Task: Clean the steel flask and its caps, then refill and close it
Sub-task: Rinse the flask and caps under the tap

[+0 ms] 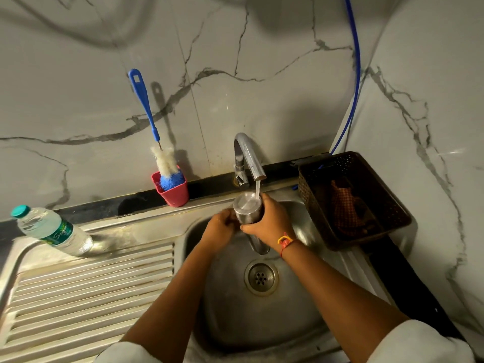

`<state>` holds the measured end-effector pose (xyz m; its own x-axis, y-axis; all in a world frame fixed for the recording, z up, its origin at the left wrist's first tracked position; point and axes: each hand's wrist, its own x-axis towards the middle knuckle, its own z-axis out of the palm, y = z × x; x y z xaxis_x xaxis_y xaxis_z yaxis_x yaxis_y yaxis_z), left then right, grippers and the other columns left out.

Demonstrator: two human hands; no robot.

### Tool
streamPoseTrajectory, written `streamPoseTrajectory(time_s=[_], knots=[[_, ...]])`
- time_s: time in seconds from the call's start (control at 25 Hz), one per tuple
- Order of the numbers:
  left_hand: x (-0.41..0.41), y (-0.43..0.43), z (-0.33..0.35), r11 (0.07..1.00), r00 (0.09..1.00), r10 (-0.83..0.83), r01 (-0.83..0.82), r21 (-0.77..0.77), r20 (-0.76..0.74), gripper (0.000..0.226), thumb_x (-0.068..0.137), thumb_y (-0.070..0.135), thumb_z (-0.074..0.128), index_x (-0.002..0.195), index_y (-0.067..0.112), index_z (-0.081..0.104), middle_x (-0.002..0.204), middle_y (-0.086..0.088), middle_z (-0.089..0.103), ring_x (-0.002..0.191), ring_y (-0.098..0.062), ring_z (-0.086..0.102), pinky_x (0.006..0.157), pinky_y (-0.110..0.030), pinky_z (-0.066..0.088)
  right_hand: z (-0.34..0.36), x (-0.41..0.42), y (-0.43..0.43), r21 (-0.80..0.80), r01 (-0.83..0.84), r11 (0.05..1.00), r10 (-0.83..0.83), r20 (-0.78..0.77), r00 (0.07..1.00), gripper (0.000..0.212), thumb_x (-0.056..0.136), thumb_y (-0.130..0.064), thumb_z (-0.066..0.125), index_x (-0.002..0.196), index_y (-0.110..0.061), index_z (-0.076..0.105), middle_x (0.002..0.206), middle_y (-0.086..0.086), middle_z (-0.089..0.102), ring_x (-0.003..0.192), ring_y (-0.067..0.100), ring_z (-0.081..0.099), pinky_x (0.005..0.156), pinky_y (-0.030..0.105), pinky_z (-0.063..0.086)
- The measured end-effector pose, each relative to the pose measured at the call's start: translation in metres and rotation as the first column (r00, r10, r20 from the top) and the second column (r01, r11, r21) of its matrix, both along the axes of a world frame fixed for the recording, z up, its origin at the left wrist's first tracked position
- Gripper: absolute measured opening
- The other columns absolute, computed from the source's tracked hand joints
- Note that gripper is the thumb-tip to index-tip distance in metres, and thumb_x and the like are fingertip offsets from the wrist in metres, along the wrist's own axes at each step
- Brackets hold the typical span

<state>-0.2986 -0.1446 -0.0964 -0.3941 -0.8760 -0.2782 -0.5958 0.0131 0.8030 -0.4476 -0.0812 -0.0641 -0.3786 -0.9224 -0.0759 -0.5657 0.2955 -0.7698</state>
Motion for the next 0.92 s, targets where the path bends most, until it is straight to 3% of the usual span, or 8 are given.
streamPoseTrajectory(time_s=[0.08, 0.16, 0.24, 0.32, 0.48, 0.64, 0.84, 0.92], knots=[[-0.004, -0.013, 0.005, 0.996, 0.995, 0.088, -0.088, -0.018, -0.039, 0.035, 0.097, 0.008, 0.062, 0.130, 0.022, 0.063, 0.123, -0.001, 0.070, 0.115, -0.018, 0.065, 0.104, -0.041, 0.053, -0.002, 0.003, 0.003, -0.020, -0.001, 1.000, 0.000, -0.074, 0.997, 0.083, 0.051, -0.043, 0.087, 0.125, -0.031, 0.051, 0.118, -0.006, 0.065, 0.112, 0.020, 0.058, 0.090, 0.040, 0.053], [-0.013, -0.023, 0.015, 0.992, 0.989, 0.125, -0.127, -0.017, -0.072, 0.046, 0.100, 0.002, 0.054, 0.142, 0.020, 0.054, 0.139, -0.002, 0.062, 0.131, -0.019, 0.057, 0.112, -0.042, 0.046, -0.005, -0.002, 0.011, -0.076, -0.009, 0.997, 0.006, -0.033, 0.999, 0.080, 0.053, -0.039, 0.090, 0.122, -0.031, 0.051, 0.113, -0.009, 0.066, 0.106, 0.014, 0.062, 0.082, 0.028, 0.056], [-0.025, -0.032, 0.025, 0.991, 0.981, 0.135, -0.131, 0.032, -0.143, 0.054, 0.100, -0.005, 0.047, 0.150, 0.016, 0.046, 0.150, -0.003, 0.053, 0.140, -0.019, 0.048, 0.118, -0.041, 0.039, -0.004, -0.009, 0.021, -0.129, 0.033, 0.991, -0.032, 0.014, 0.999, 0.078, 0.055, -0.033, 0.093, 0.121, -0.028, 0.053, 0.113, -0.011, 0.064, 0.103, 0.007, 0.060, 0.076, 0.011, 0.047], [-0.035, -0.038, 0.033, 0.990, 0.978, 0.134, -0.127, 0.055, -0.160, 0.056, 0.100, -0.008, 0.045, 0.152, 0.014, 0.044, 0.152, -0.004, 0.051, 0.142, -0.020, 0.045, 0.120, -0.038, 0.035, -0.002, -0.017, 0.031, -0.183, 0.116, 0.976, -0.104, 0.070, 0.992, 0.079, 0.055, -0.032, 0.095, 0.122, -0.023, 0.053, 0.113, -0.012, 0.060, 0.103, 0.005, 0.056, 0.076, 0.003, 0.040], [-0.045, -0.048, 0.033, 0.984, 0.974, 0.167, -0.155, 0.088, -0.154, 0.057, 0.098, -0.012, 0.045, 0.149, 0.014, 0.048, 0.147, -0.005, 0.056, 0.139, -0.021, 0.050, 0.119, -0.038, 0.037, 0.006, -0.028, 0.037, -0.220, 0.277, 0.935, -0.221, 0.246, 0.944, 0.089, 0.055, -0.031, 0.095, 0.128, -0.023, 0.045, 0.119, -0.007, 0.058, 0.107, 0.009, 0.058, 0.088, 0.023, 0.052], [-0.044, -0.051, 0.030, 0.982, 0.970, 0.179, -0.165, 0.094, -0.163, 0.053, 0.098, -0.011, 0.047, 0.146, 0.011, 0.052, 0.142, -0.005, 0.060, 0.135, -0.020, 0.053, 0.118, -0.040, 0.040, 0.018, -0.034, 0.037, -0.265, 0.346, 0.900, -0.247, 0.345, 0.906, 0.090, 0.061, -0.021, 0.093, 0.134, -0.027, 0.041, 0.117, -0.021, 0.051, 0.103, -0.001, 0.056, 0.082, 0.010, 0.049], [-0.040, -0.056, 0.035, 0.984, 0.981, 0.164, -0.156, 0.082, -0.102, 0.040, 0.103, 0.005, 0.052, 0.141, 0.016, 0.057, 0.138, -0.006, 0.062, 0.127, -0.021, 0.057, 0.110, -0.036, 0.045, 0.035, -0.045, 0.049, -0.302, 0.521, 0.798, -0.366, 0.443, 0.818, 0.085, 0.063, -0.022, 0.092, 0.134, -0.029, 0.047, 0.126, -0.013, 0.053, 0.102, -0.005, 0.055, 0.074, 0.006, 0.049], [-0.042, -0.045, 0.035, 0.967, 0.967, 0.231, -0.214, 0.141, -0.112, 0.033, 0.105, 0.016, 0.052, 0.137, 0.016, 0.059, 0.131, -0.008, 0.064, 0.114, -0.019, 0.060, 0.097, -0.033, 0.048, 0.036, -0.045, 0.058, -0.301, 0.609, 0.734, -0.384, 0.555, 0.738, 0.084, 0.060, -0.027, 0.093, 0.130, -0.038, 0.048, 0.126, -0.011, 0.058, 0.105, 0.005, 0.062, 0.082, 0.024, 0.058]])
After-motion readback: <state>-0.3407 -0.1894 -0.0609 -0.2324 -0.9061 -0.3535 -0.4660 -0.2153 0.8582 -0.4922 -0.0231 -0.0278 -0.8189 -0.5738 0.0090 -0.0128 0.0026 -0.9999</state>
